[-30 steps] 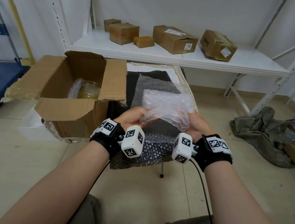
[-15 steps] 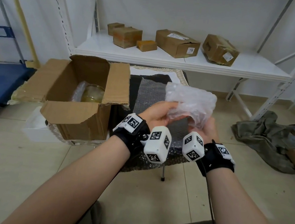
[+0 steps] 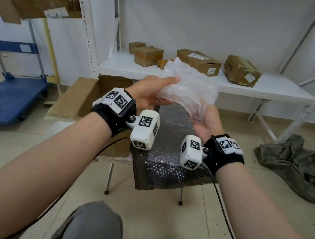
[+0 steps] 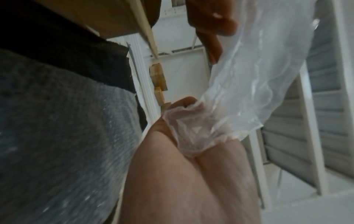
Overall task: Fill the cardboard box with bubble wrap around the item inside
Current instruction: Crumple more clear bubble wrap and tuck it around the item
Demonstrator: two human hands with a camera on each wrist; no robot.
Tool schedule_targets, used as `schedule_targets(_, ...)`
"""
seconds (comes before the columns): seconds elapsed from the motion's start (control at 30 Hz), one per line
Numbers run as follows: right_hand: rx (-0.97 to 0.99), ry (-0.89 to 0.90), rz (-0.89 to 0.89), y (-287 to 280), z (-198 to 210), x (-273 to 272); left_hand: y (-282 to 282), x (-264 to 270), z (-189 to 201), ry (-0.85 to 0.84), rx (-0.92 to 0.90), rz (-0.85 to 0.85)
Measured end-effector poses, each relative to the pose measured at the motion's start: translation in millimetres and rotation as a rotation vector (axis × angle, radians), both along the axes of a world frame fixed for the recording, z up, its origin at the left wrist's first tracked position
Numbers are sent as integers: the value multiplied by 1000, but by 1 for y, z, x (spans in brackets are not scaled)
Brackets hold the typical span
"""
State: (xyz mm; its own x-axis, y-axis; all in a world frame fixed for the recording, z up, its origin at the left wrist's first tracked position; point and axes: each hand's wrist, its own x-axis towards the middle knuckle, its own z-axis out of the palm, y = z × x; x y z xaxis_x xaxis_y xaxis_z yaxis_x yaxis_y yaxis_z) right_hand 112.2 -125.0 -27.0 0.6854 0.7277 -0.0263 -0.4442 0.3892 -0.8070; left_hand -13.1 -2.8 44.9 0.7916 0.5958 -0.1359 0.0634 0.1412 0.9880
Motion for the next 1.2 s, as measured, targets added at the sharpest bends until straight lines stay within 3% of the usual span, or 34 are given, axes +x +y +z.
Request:
schedule_targets(0.13,23,-78,98,28,38,-24,45,-32,14,-1,32,87)
schedule_targets(0.37,-242,-506,360,83,61,-58,109,-78,1,208,221,170)
schedule_targets(0.53,-549,-866,184,117,51,-70,145,-85,-20,476,422,115)
schedule_targets(0.63,-646,-957,156,128,43,-70,157,-82,-26,617,586,41)
schedule_targets(0.73,-740,-1021,115,140,35,-69,152,-85,-20,798,908,-34)
schedule_targets(0.87,-844,-1218,73,155,31,-72,168,-80,-24,1023,1070,-209)
schedule_targets(0.97,-832,-1291,81,161,29,-77,167,-83,-25,1075,1073,-284)
schedule_targets(1.07,-785,-1312,117,163,25,-81,173,-76,-37,958,883,-406)
schedule_targets(1.2,-802,-1304,129,162,22,-80,242,-38,-91,959,813,-442)
